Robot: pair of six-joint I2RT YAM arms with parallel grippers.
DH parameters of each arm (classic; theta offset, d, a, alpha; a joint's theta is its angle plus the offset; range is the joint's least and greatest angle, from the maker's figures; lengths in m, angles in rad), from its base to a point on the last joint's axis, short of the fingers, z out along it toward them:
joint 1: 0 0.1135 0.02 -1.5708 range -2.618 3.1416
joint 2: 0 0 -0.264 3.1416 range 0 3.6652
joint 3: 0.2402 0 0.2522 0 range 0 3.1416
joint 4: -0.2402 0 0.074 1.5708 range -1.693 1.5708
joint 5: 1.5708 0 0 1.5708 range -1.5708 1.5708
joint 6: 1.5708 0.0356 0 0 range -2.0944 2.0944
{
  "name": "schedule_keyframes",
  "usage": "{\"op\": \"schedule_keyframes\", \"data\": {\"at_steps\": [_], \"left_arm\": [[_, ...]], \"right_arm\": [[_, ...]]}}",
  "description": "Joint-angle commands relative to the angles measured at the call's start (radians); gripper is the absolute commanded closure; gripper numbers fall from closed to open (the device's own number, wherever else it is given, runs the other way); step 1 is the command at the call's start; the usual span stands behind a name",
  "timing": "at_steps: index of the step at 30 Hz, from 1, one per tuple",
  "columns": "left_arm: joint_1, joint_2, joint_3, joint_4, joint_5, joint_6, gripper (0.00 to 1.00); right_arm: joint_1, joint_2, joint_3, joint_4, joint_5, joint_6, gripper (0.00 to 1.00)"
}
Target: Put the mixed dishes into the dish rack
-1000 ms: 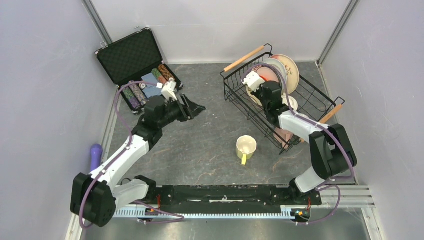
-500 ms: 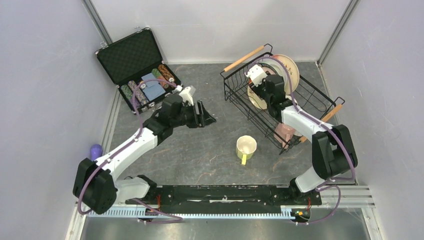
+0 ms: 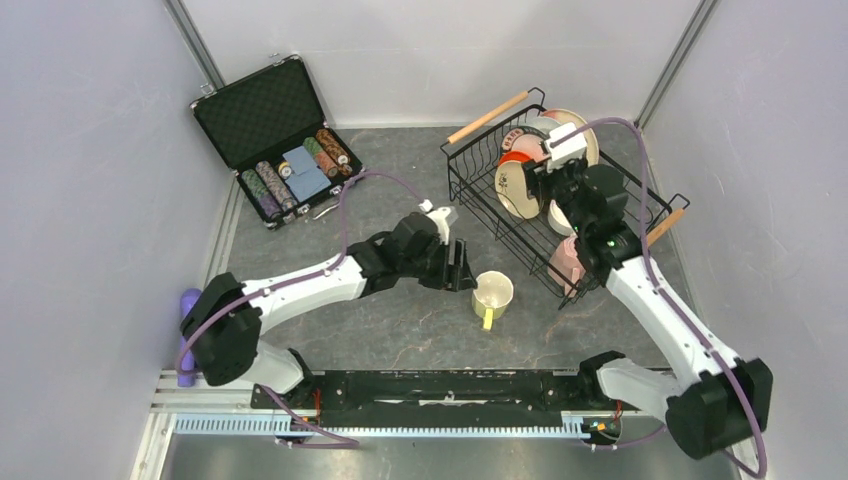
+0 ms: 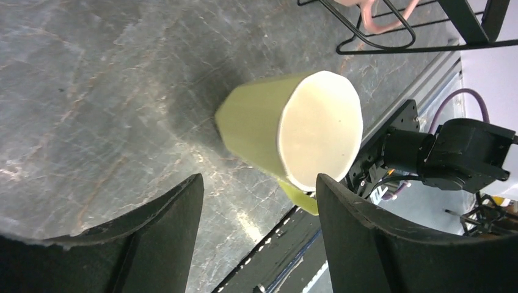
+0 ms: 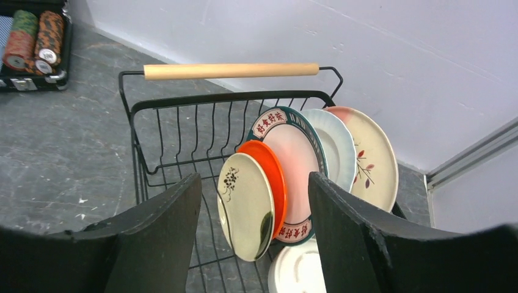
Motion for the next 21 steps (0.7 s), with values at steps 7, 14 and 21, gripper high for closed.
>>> {"op": "schedule_keyframes", "data": {"at_steps": [7, 14, 21], "left_arm": [[-0.093, 0.148, 0.226, -0.197, -0.181, 0.029, 0.34], [-0.128, 0.257, 0.296, -0.270, -0.247, 0.045, 0.40], [-0.124, 0.282, 0.258, -0.174, -0.182, 0.045, 0.82]], "right_arm": [[-0.001, -0.205, -0.060, -0.128, -0.023, 0.065, 0.29], [-0.001, -0.254, -0.072, -0.149, -0.057, 0.088, 0.29], [-0.001, -0.261, -0.062, -0.211, -0.032, 0.094, 0.29]]}}
